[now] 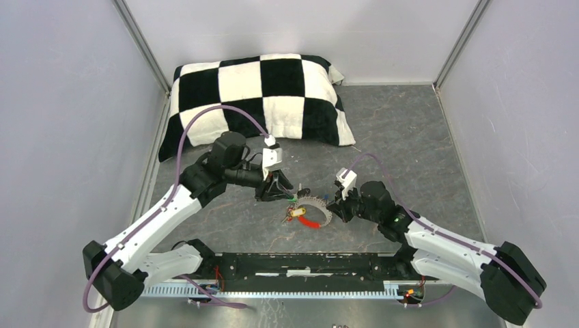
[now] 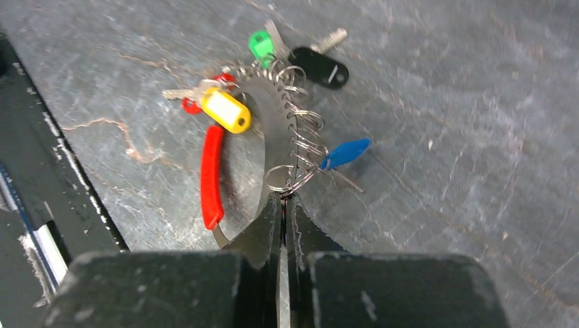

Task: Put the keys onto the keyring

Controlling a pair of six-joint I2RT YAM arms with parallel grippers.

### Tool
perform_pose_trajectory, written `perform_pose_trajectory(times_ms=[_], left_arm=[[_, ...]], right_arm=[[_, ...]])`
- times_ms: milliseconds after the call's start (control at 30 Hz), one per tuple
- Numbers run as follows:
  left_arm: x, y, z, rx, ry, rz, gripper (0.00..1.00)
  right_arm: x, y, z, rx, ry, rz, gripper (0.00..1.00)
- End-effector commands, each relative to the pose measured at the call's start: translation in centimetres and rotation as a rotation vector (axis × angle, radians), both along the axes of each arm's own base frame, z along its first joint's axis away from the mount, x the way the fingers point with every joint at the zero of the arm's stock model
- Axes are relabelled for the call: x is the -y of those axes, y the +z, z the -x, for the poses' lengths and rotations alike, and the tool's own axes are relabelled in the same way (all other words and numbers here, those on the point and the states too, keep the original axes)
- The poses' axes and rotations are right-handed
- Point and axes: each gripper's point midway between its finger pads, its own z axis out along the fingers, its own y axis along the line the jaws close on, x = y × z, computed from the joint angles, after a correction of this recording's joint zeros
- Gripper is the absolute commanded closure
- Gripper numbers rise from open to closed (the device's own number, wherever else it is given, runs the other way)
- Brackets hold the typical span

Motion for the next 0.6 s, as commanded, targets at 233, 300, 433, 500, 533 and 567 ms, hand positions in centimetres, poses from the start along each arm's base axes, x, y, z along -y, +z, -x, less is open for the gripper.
perform_pose_trajectory(times_ms=[233,300,433,500,533,567], left_arm=[[0.7,-3.1,-0.7,-0.125,-0.142,-0.079,0.47],[0.6,-3.7,-0.1,-0.15,-0.181,-0.082,0.43],[0.4,-4.6,0.6,-0.162,-0.216,-0.082,0.44],[0.3,-5.1,0.6,-0.157,-0.22,-0.09,0.44],[0.3,-5.4,0.6,-0.152,-0.224,-0.093,0.44],[0.2,-5.6,0.6,-0.143,-0.229,-0.094,0.44]], right_arm=[[-3.3,9.5,1.3,0.298,0.335,-0.104,0.99],[-3.8,10.9,1.5,0.317,0.368,-0.126,0.99],[-4.7,13.8,2.0,0.339,0.423,-0.18,0.99],[-5.1,15.0,2.4,0.346,0.445,-0.208,0.99],[-5.2,15.4,2.5,0.346,0.455,-0.22,0.99],[-5.3,15.9,2.7,0.347,0.464,-0.233,1.0]])
